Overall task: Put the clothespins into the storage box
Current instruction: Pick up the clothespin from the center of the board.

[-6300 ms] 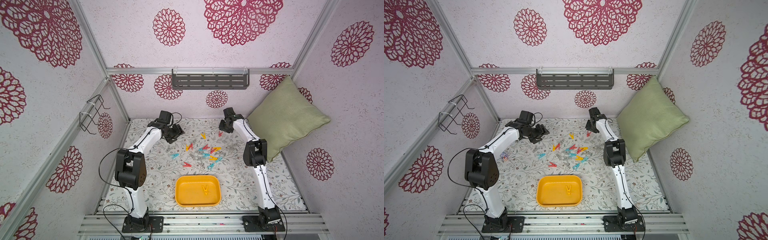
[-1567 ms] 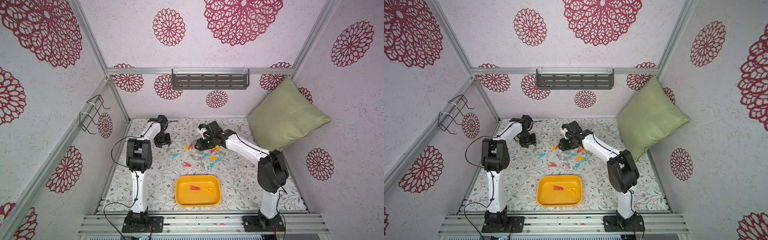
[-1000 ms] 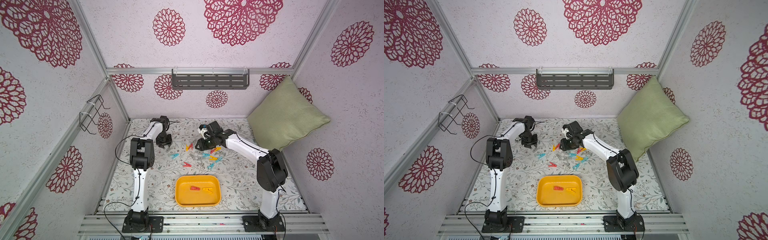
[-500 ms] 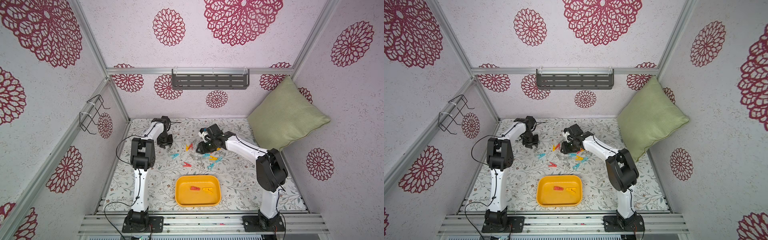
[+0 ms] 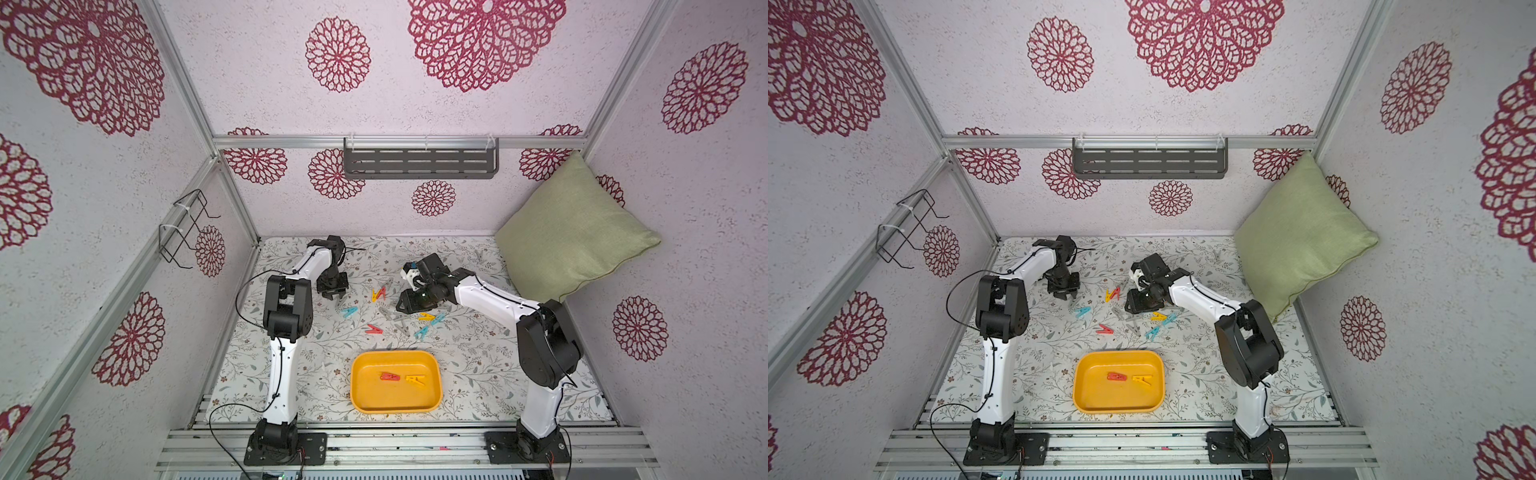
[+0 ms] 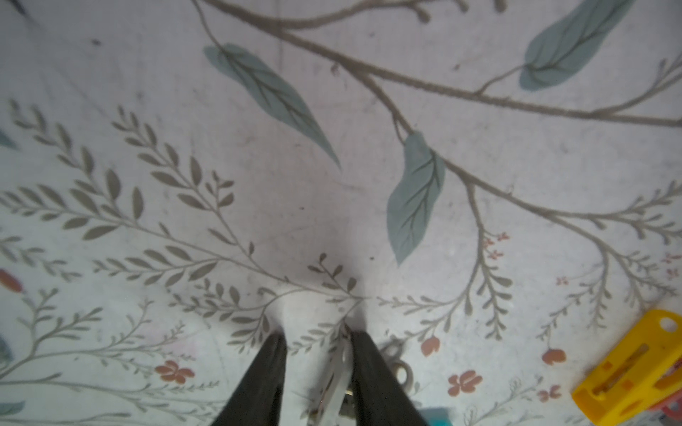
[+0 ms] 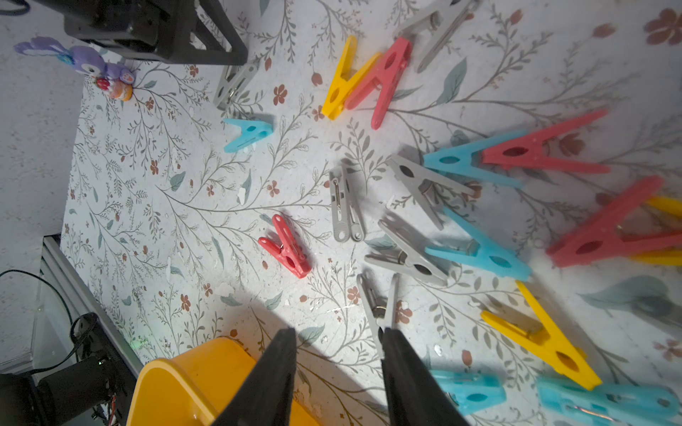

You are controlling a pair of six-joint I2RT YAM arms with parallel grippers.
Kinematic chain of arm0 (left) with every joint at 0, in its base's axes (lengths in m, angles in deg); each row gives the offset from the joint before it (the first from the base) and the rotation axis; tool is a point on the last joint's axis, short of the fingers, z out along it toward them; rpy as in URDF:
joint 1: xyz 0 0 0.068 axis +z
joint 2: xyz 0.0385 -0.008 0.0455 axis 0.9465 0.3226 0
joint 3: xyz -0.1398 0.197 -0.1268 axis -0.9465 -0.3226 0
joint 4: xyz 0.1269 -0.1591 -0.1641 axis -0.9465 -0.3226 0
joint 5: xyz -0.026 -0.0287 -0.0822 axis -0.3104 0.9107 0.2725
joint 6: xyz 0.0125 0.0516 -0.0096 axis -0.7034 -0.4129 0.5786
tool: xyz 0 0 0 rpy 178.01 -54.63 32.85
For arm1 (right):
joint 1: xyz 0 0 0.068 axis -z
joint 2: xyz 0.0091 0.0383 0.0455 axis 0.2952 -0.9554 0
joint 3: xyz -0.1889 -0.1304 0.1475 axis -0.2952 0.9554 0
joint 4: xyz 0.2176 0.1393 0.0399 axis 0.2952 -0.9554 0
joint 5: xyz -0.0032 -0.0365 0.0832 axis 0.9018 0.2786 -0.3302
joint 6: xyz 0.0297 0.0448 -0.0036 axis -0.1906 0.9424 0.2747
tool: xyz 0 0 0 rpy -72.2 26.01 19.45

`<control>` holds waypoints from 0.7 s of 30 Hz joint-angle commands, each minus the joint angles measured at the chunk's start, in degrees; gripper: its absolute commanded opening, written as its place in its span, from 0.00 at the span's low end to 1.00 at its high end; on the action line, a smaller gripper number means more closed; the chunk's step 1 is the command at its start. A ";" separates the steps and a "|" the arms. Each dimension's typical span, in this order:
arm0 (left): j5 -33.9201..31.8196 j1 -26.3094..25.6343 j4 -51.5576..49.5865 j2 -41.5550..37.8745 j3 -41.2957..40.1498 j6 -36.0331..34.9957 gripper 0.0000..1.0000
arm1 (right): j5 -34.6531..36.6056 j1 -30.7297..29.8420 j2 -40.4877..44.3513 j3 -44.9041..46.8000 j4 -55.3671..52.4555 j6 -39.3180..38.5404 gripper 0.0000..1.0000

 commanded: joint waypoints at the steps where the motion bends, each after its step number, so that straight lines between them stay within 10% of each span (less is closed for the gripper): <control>1: 1.08 -0.42 0.06 1.35 -0.60 -0.26 0.28 | -0.39 0.46 3.51 -0.14 0.59 0.57 0.44; 10: 2.72 -0.67 0.32 -4.34 -4.37 1.26 0.04 | 1.28 0.47 3.67 0.25 0.59 1.37 0.50; 21: 5.61 -4.88 1.16 -25.38 -18.24 7.50 0.00 | 0.91 0.46 6.50 4.23 3.18 2.07 0.61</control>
